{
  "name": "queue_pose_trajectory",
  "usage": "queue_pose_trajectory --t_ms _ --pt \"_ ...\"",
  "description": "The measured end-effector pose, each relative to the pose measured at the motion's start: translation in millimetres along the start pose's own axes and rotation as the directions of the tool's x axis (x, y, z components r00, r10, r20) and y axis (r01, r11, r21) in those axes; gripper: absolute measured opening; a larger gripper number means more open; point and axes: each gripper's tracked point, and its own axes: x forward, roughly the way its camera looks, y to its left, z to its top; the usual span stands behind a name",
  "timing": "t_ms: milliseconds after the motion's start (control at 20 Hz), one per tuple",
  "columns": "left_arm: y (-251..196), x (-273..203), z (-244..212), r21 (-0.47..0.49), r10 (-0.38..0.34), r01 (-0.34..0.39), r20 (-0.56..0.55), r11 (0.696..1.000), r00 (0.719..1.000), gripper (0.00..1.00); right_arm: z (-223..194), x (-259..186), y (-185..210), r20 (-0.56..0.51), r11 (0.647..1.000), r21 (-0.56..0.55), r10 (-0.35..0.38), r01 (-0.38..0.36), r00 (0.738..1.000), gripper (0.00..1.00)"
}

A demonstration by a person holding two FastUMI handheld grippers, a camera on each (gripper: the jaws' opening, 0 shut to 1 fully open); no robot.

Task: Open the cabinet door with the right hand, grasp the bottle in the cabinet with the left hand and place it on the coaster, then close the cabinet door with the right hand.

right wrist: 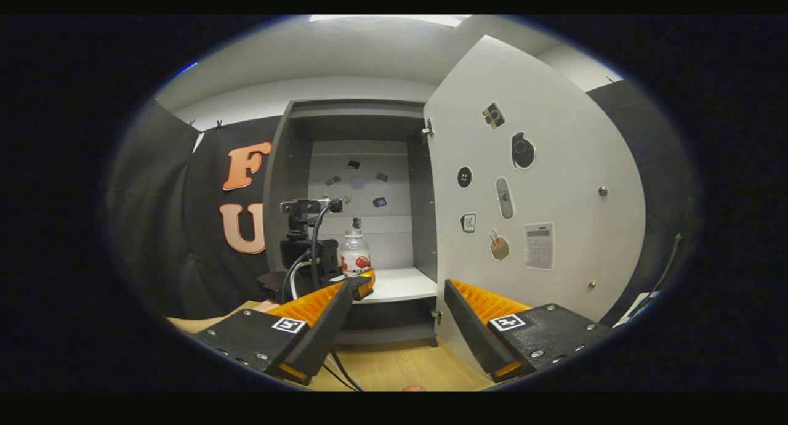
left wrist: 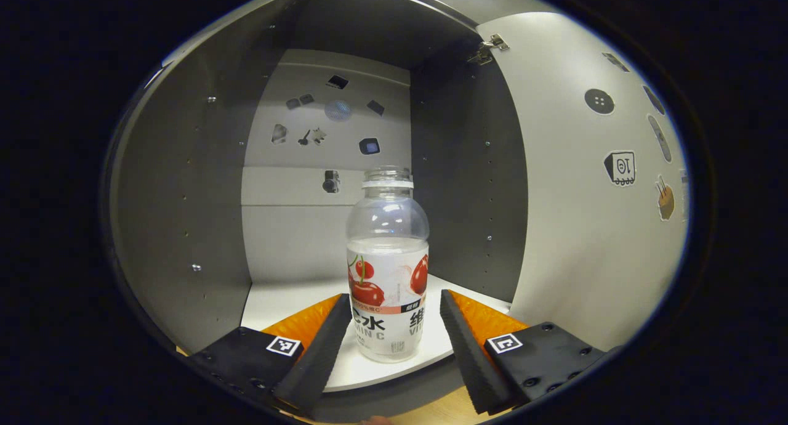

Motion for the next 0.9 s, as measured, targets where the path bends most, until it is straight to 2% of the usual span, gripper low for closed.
queue_pose_trajectory --t_ms 350,450,550,900 --pt "12 25 10 -0.018 0.013 -0.013 0.027 1.0 1.0 0.95 -2 2 0 -0.012 0.999 -0.032 -0.012 0.011 1.0 0.93" --pt "14 27 11 -0.024 0.026 -0.026 0.033 0.999 0.999 0.92 0 2 -1 -0.007 0.999 -0.04 -0.007 0.006 1.0 0.93" --pt "12 24 11 -0.02 0.028 -0.028 0.029 0.999 0.999 0.85 2 -4 -3 0.0 0.999 -0.046 0.002 -0.002 1.0 0.93" --pt "12 10 10 0.014 0.061 -0.061 0.041 0.998 0.997 0.82 5 -19 -8 0.006 0.998 -0.041 0.048 -0.048 0.999 0.93"
